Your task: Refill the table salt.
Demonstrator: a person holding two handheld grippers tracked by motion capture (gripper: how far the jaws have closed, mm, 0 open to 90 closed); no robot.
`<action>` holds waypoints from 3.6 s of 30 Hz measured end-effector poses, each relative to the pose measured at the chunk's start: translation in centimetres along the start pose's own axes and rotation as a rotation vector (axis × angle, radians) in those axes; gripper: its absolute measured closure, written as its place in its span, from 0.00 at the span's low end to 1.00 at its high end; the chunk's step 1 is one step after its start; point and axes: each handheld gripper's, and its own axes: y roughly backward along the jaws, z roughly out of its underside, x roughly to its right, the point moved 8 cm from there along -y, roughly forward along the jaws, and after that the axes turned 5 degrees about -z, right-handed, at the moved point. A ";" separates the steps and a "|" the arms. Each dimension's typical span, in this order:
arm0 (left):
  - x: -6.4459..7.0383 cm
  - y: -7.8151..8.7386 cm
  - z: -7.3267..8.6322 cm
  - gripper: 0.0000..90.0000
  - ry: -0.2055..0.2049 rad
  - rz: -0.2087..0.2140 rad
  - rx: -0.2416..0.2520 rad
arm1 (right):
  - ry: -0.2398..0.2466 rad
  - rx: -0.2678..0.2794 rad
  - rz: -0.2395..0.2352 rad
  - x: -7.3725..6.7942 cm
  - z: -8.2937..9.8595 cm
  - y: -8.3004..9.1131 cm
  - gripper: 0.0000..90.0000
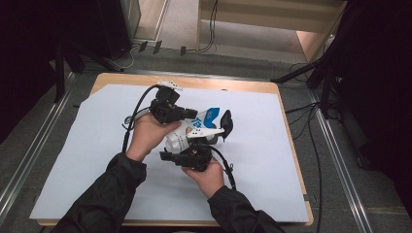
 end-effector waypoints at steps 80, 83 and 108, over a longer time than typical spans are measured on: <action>-0.9 -0.2 2.6 0.99 -0.022 0.049 -0.078 | 0.089 -0.030 0.085 1.5 2.0 -1.4 0.72; -0.9 -0.3 2.7 0.99 -0.020 0.053 -0.087 | 0.090 -0.033 0.094 1.7 2.2 -1.4 0.72; -1.0 -1.0 3.3 0.95 -0.022 0.070 -0.129 | 0.122 -0.071 0.147 2.8 3.2 -1.2 0.74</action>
